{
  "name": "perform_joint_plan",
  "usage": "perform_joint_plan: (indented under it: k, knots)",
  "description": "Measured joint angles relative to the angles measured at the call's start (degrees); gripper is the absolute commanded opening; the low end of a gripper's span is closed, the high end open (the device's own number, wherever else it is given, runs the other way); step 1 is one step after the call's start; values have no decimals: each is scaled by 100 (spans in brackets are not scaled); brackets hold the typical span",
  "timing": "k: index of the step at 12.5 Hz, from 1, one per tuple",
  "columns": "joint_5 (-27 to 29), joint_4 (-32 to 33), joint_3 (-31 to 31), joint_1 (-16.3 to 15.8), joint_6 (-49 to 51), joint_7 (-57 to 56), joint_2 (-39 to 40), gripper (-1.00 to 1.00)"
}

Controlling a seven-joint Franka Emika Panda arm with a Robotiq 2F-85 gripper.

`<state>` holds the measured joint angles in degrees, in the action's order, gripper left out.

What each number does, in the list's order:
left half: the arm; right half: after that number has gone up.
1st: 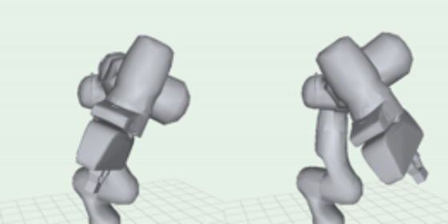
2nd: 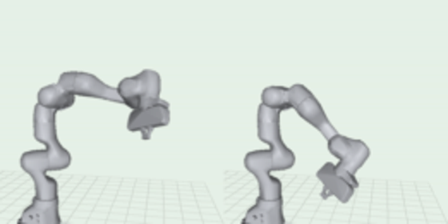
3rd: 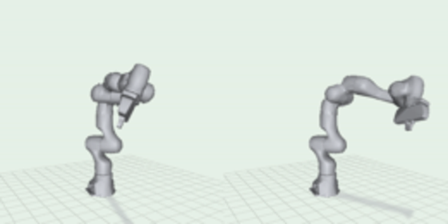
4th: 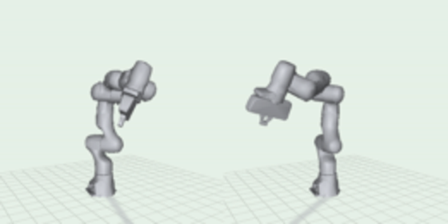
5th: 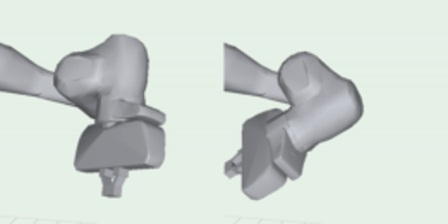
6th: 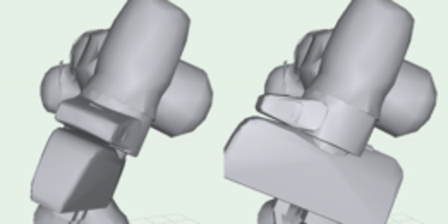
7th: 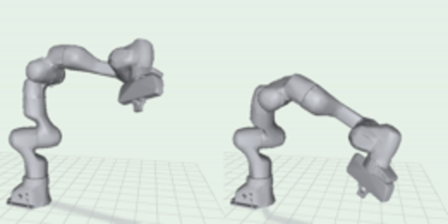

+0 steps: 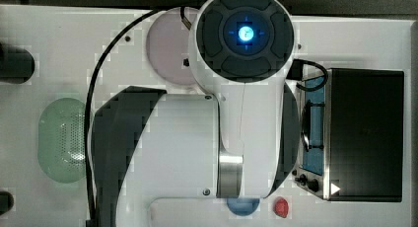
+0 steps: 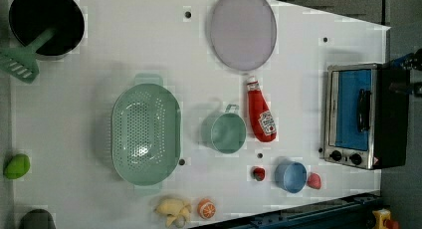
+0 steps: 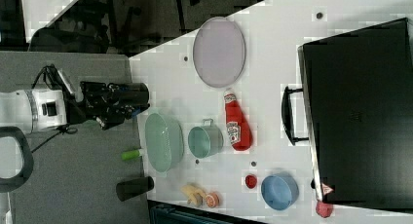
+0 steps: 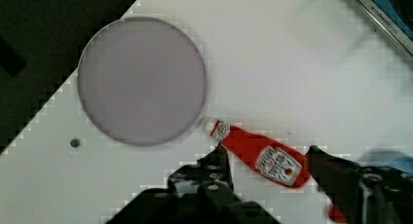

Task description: Pick Ketchup from the table and place it in strainer.

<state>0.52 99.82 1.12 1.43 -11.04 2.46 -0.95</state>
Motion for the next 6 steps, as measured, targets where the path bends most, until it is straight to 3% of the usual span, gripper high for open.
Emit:
perform_joint_plan:
  k: [3,6]
  knots:
    - [97,565,351,391,888,-90,-683,99]
    - [65,655,446,460,776,-267,-859,100]
